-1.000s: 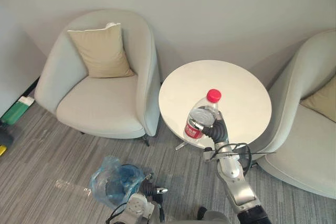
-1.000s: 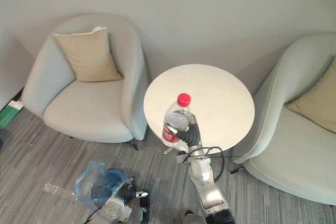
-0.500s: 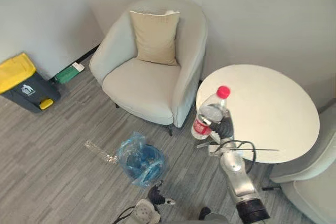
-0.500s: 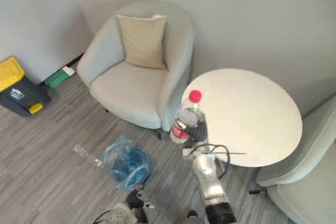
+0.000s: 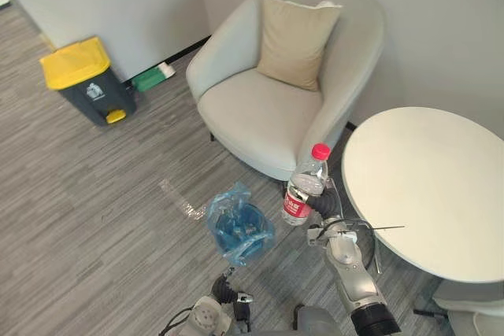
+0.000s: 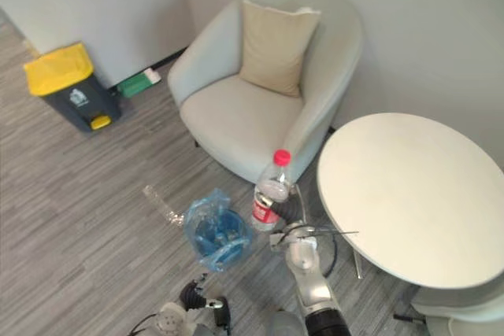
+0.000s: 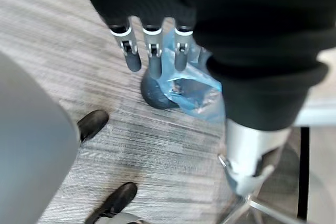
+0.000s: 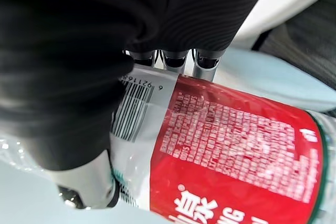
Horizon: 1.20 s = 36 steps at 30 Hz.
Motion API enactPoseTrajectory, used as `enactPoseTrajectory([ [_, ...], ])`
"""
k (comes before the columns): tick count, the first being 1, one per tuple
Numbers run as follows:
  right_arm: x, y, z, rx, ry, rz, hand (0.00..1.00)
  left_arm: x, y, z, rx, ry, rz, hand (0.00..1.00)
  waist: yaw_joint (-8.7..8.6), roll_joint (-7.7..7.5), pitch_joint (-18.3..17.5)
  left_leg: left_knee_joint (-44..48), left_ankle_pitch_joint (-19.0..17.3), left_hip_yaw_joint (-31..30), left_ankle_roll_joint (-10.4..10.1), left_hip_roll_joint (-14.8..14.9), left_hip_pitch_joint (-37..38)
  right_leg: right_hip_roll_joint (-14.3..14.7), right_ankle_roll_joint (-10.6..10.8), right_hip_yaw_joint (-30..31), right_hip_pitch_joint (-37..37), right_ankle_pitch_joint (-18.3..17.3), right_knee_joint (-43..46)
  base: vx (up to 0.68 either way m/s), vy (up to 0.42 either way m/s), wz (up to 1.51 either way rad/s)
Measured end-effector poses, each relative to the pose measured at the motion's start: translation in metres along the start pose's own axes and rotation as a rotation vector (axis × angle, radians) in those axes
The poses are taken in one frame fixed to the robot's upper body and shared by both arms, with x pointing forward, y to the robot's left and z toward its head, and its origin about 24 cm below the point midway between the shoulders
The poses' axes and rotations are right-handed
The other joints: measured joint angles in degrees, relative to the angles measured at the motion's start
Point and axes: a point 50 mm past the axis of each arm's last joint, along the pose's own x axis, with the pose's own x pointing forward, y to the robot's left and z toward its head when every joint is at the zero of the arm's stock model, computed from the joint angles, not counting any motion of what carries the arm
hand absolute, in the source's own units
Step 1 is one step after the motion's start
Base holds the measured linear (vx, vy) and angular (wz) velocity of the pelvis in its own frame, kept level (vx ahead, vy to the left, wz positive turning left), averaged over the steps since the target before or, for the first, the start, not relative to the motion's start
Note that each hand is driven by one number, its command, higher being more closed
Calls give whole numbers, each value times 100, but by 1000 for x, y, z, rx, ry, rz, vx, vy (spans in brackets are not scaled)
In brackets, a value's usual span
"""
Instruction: Gather rubbish on tea table into small bin, then transfer packed bag to large trash can.
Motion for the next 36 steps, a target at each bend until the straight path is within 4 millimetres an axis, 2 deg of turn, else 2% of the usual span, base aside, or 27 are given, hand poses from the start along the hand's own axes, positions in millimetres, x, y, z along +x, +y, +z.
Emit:
enactPoseTrajectory([
  [2,0,-7,1,11,-5,-28,100,0,3,0,-31,-6,18,0,41,-15,7,957,-234,292,94,204,-292,144,-151,-8,352,252,-154,61,-5,65],
  [4,-1,-7,6,22,-24,-29,100,0,5,2,-51,-13,29,0,106,-17,0,1495,-468,541,106,348,-410,222,-151,-2,624,255,-357,42,-29,25],
  [6,-3,-6,10,29,-48,-26,100,1,7,4,-66,-20,40,0,202,-23,-2,1689,-489,547,101,371,-495,237,-151,-4,701,255,-468,11,-66,6],
  [9,-8,-9,5,28,-27,-37,100,1,8,3,-79,-15,45,0,230,1,-9,1408,-412,536,23,331,-500,228,-149,-233,738,254,-533,-26,-43,35],
  [12,-12,-16,-1,24,0,-69,100,0,8,0,-81,-8,46,0,230,-17,-13,611,-56,483,-1,197,-190,202,-149,-414,740,254,-529,-15,-38,50],
  [14,-13,-16,-4,23,12,-68,100,-1,9,-2,-78,-3,48,0,236,-29,-21,91,190,442,-26,150,37,209,-150,-427,737,254,-522,-48,-45,22],
  [15,-14,-14,-9,19,34,-58,100,-2,9,-4,-76,4,49,0,239,-26,-32,-463,464,433,-47,128,305,224,-149,-431,738,255,-507,-50,-43,2],
  [18,-16,-12,-16,12,65,-49,100,-3,8,-7,-77,14,48,0,225,-6,-44,-1062,740,438,-85,142,575,278,-149,-419,710,255,-507,-70,-38,-5],
  [23,-19,-5,-30,-36,130,-9,100,-4,12,-11,-69,22,58,0,222,-16,-50,-1076,726,452,-74,136,539,265,-158,-270,579,199,-424,-76,12,-15],
  [26,-19,7,-41,-50,179,45,100,-5,21,-15,-63,33,93,0,237,-91,-78,-1095,695,500,2,-1,443,131,-207,-248,507,-128,-439,-137,13,-5],
  [28,-19,11,-47,-58,210,71,100,-5,21,-16,-81,38,101,0,242,-51,-83,-1095,721,492,37,-56,443,77,-267,-272,499,-232,-469,-190,8,7],
  [30,-21,15,-53,-71,237,97,100,-6,21,-18,-93,43,108,0,272,-29,-98,-1058,715,456,36,-56,286,69,-185,-349,362,-303,-395,-205,14,20],
  [32,-15,17,-49,-86,220,106,100,-6,26,-16,-90,36,121,0,278,11,-108,-810,702,424,53,-24,-161,76,-150,-507,15,-281,-320,-127,20,39],
  [33,4,14,-37,-133,157,103,100,-2,36,-7,-119,2,155,0,329,36,106,-366,643,397,135,30,-750,88,-215,-607,-400,-233,-28,-73,18,35],
  [34,6,14,-35,-137,150,104,100,-2,38,-5,-120,-2,159,0,334,27,139,-329,638,390,142,32,-791,88,-223,-611,-432,-228,-1,-129,36,35],
  [36,37,14,-15,-180,75,100,100,5,57,15,-132,-66,217,0,426,17,549,376,533,311,167,78,-1570,97,-256,-637,-1084,-272,550,-140,41,21],
])
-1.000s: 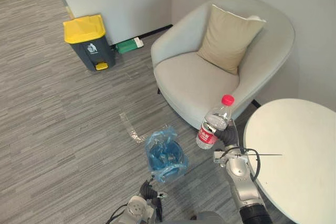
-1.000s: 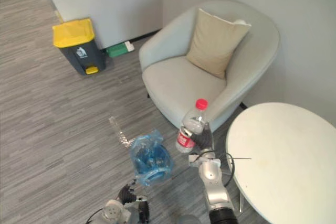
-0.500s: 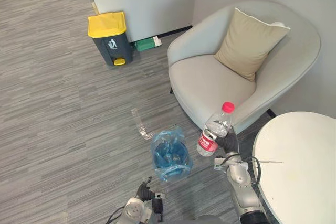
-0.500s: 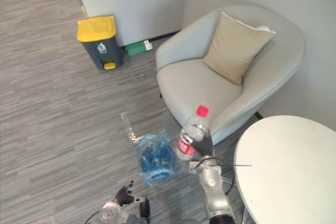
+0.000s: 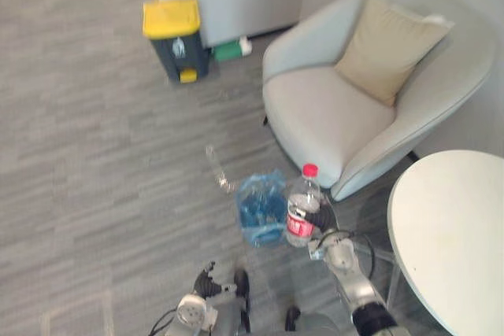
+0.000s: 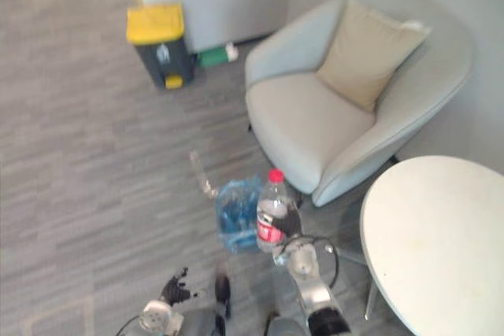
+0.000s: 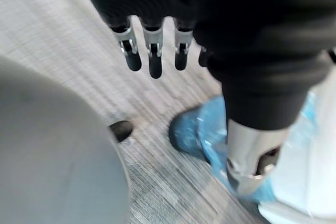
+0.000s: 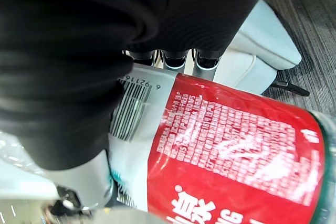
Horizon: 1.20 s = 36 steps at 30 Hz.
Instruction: Gather rubbish on tea table into small bin, then transfer packed bag to large trash can.
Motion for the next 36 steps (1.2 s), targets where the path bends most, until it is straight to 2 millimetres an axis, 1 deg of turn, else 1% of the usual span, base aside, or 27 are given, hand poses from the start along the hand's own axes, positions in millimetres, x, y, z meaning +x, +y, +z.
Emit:
enactPoseTrajectory([
  [1,4,-2,4,-7,-13,-5,100,2,2,3,-6,-10,6,0,10,12,67,69,-19,-17,-4,-1,-95,-8,2,0,-85,-23,76,-123,54,15],
  [2,16,-9,18,-41,-62,-27,100,5,6,14,-21,-47,17,0,59,64,273,265,-63,-35,19,-23,-344,-62,12,-6,-350,-82,336,-98,57,9],
  [3,21,-13,23,-67,-82,-36,100,6,7,18,-30,-61,24,0,86,91,313,337,-96,-30,49,-37,-503,-84,18,-5,-519,-121,475,-141,91,13],
  [4,31,-22,34,-111,-115,-53,100,8,11,24,-51,-81,48,0,109,132,390,496,-152,-18,108,-69,-768,-153,44,-7,-800,-191,712,-109,76,9],
  [5,34,-25,38,-120,-129,-61,100,9,13,26,-60,-88,60,0,114,139,439,531,-157,-9,112,-78,-819,-167,44,-11,-866,-211,776,-100,73,12],
  [6,39,-32,47,-140,-159,-79,100,10,17,29,-77,-101,77,0,124,166,515,617,-174,4,125,-94,-973,-201,64,-15,-1019,-247,903,-66,58,15],
  [8,56,-53,75,-191,-241,-142,100,14,29,41,-80,-140,119,0,127,229,666,818,-183,62,137,-118,-1428,-319,83,-88,-1480,-333,1237,-81,64,26],
  [9,58,-56,79,-199,-251,-152,100,15,31,44,-79,-148,124,0,127,227,674,855,-183,63,137,-120,-1511,-344,75,-106,-1566,-340,1280,-63,48,20],
  [10,65,-65,91,-216,-276,-185,100,16,37,51,-97,-174,142,0,146,228,698,962,-180,53,134,-128,-1754,-363,84,-122,-1800,-368,1420,-50,38,16],
  [11,70,-75,105,-221,-313,-226,100,18,41,61,-119,-210,161,0,188,237,803,1082,-179,40,132,-144,-1937,-392,100,-128,-1974,-417,1551,-63,49,20],
  [12,73,-80,117,-230,-345,-248,100,19,44,69,-138,-236,179,0,209,235,850,1156,-181,39,135,-179,-2098,-457,97,-142,-2145,-461,1676,-51,34,16],
  [13,74,-82,121,-231,-355,-253,100,19,44,71,-141,-245,181,0,213,236,852,1192,-184,39,139,-189,-2169,-462,94,-140,-2211,-478,1733,-32,18,12],
  [14,76,-84,129,-232,-379,-267,100,19,44,75,-144,-264,182,0,220,240,861,1257,-187,38,144,-212,-2314,-499,98,-139,-2368,-511,1837,-46,13,15],
  [15,79,-88,143,-231,-418,-293,100,19,46,85,-165,-300,188,0,238,245,868,1364,-189,32,147,-245,-2604,-559,122,-146,-2667,-571,2019,-47,9,15],
  [17,80,-91,150,-235,-437,-304,100,20,46,93,-176,-324,189,0,265,247,869,1430,-194,23,154,-265,-2793,-600,106,-167,-2859,-605,2128,-50,2,15],
  [18,81,-94,157,-238,-455,-312,100,20,47,101,-200,-355,191,0,280,246,870,1505,-196,16,158,-282,-2999,-649,99,-191,-3060,-639,2247,-49,-1,16],
  [21,82,-97,169,-231,-483,-324,100,19,44,115,-221,-406,185,0,296,248,881,1615,-206,12,169,-328,-3314,-730,110,-215,-3376,-706,2429,-60,9,14],
  [22,82,-100,175,-221,-500,-331,100,18,42,123,-244,-433,180,0,304,257,886,1677,-259,54,221,-321,-3456,-765,116,-224,-3510,-727,2504,-58,18,10],
  [23,82,-102,177,-213,-504,-333,100,18,42,125,-257,-442,178,0,313,257,885,1708,-301,91,256,-305,-3514,-776,116,-225,-3569,-730,2531,-65,14,9],
  [25,82,-112,189,-225,-533,-359,100,15,40,141,-293,-502,169,0,317,301,910,1941,-482,649,281,4,-3792,-833,116,-298,-3787,-783,2681,-63,-10,22],
  [27,82,-121,193,-221,-540,-377,100,13,38,149,-307,-534,158,0,328,302,919,2080,-468,692,281,-25,-3958,-895,157,-282,-3943,-884,2858,-64,-11,27],
  [28,81,-124,198,-209,-549,-389,100,12,38,153,-316,-552,154,0,335,303,919,2133,-466,683,284,-59,-4054,-935,134,-265,-4039,-930,2948,-94,4,26],
  [29,81,-125,201,-205,-556,-395,100,10,38,156,-326,-567,152,0,370,303,919,2189,-466,659,285,-81,-4137,-959,152,-266,-4097,-996,2990,-115,1,27],
  [31,81,-126,202,-204,-558,-395,100,7,38,163,-341,-599,143,0,432,303,919,2197,-465,630,285,-123,-4201,-989,120,-260,-4162,-1053,3072,-106,-15,20],
  [32,82,-125,202,-206,-559,-393,100,4,38,167,-347,-624,138,0,509,303,919,2205,-465,615,285,-123,-4244,-991,103,-273,-4203,-1084,3095,-78,-21,12],
  [34,82,-123,201,-206,-558,-387,100,1,39,168,-363,-641,136,0,544,304,919,2237,-465,597,285,-123,-4320,-999,93,-294,-4264,-1111,3152,-62,-16,9],
  [36,82,-123,201,-204,-557,-387,100,0,38,169,-367,-649,131,0,543,304,918,2298,-468,576,287,-119,-4450,-1013,82,-320,-4381,-1132,3232,-77,-6,9],
])
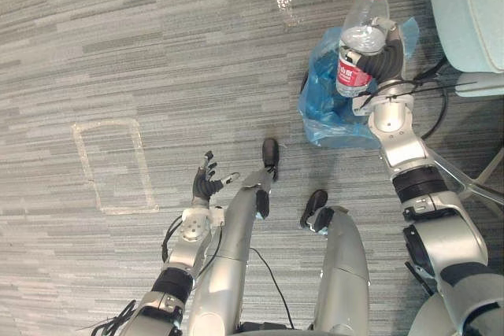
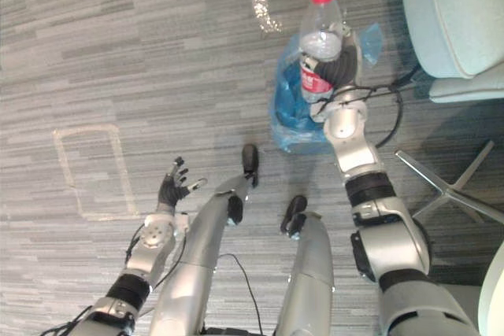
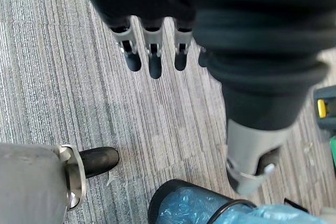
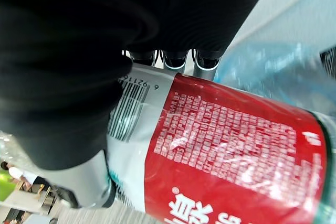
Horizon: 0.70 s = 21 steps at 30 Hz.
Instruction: Gather rubbish on tea table into small bin, then transfer packed bag to large trash can.
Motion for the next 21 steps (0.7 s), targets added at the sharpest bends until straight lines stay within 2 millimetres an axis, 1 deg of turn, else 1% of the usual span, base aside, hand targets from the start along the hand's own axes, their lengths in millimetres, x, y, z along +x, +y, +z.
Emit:
enactPoseTrajectory([
  [5,-5,0,-7,-10,31,-1,100,0,-8,5,-3,-21,-30,0,-13,0,0,128,-6,-76,-9,4,-152,-11,-14,-61,-97,-9,108,-63,16,7],
  [9,-10,5,-12,-11,47,-3,100,1,-12,9,-19,-38,-32,0,-5,0,0,185,-43,-74,-36,3,-163,-21,-50,-16,-133,-60,222,-69,9,1],
  [10,-11,5,-12,-10,50,-8,0,2,-13,11,-23,-41,-33,0,-5,-2,-6,186,-90,-35,-3,35,-196,-19,-50,-10,-179,-62,227,-86,3,-5],
  [11,-11,5,-13,-8,55,-18,0,3,-14,13,-24,-49,-35,0,-6,-3,-6,188,-102,101,9,131,-231,-8,-51,-11,-228,-62,226,-71,-2,-3],
  [13,-14,6,-18,-13,76,-17,0,5,-17,15,-28,-56,-41,0,-10,-3,-6,200,-101,207,8,202,-262,-6,-51,-4,-280,-62,241,-106,-7,-3],
  [14,-17,7,-22,-10,93,-14,0,5,-18,16,-31,-59,-43,0,-13,-2,-6,222,-74,206,-28,209,-264,0,-51,8,-284,-62,269,-104,2,-6],
  [17,-22,8,-28,12,128,-29,0,8,-19,23,-36,-84,-46,0,-26,-2,-7,307,-78,189,-23,226,-280,16,-71,22,-290,-73,320,-82,8,-3],
  [21,-23,9,-29,13,135,-29,0,12,-21,29,-38,-104,-50,0,-29,-3,-7,373,-78,173,-22,294,-336,75,-76,18,-322,-75,327,-76,0,-5],
])
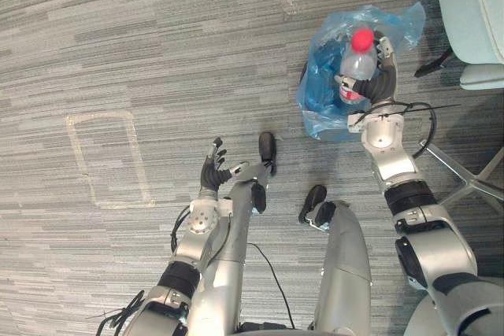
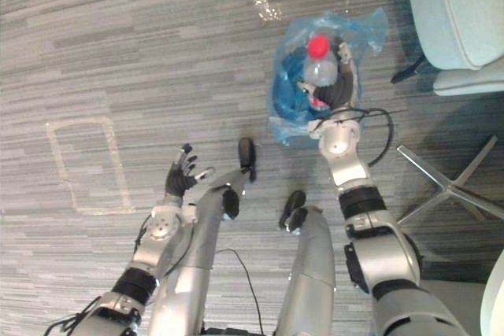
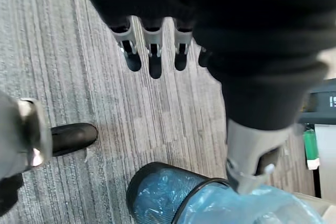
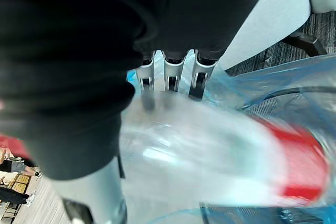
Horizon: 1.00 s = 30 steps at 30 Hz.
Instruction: Gather rubbish on tea table into small bin, then transfer packed bag to large trash can.
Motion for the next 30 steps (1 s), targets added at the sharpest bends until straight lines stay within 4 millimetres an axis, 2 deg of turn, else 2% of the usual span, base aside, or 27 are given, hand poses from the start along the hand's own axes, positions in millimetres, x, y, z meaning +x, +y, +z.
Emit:
enactPoseTrajectory([
  [6,-7,11,-8,-4,40,25,0,6,-1,7,-1,-24,9,0,-22,-2,-2,14,20,3,-22,17,-3,10,-4,18,-31,2,49,-72,-9,-1],
  [11,-9,12,2,-47,-28,22,0,8,0,10,0,-32,18,0,-22,-5,-3,25,46,-1,1,92,-7,98,-48,19,-14,33,-7,-72,-16,-6],
  [18,-30,17,12,-101,-127,23,0,8,2,9,18,-29,26,0,-122,-46,-25,-42,123,-47,18,136,58,162,-96,-21,52,68,-54,-67,-24,-2],
  [20,-38,23,5,-110,-107,41,0,8,2,9,23,-28,25,0,-131,-55,-24,-135,157,-23,-5,166,165,193,-114,-19,129,110,-130,-76,-34,-7],
  [23,-54,33,-5,-139,-83,78,0,5,3,5,40,-18,24,0,-131,-177,-86,-267,178,104,-25,200,319,217,-132,98,160,153,-188,-67,-45,-17],
  [30,-73,43,-16,-232,-76,152,0,4,4,2,68,-4,22,0,-244,-189,-93,-507,226,137,-48,235,506,296,-96,93,348,288,-503,-43,-37,-6],
])
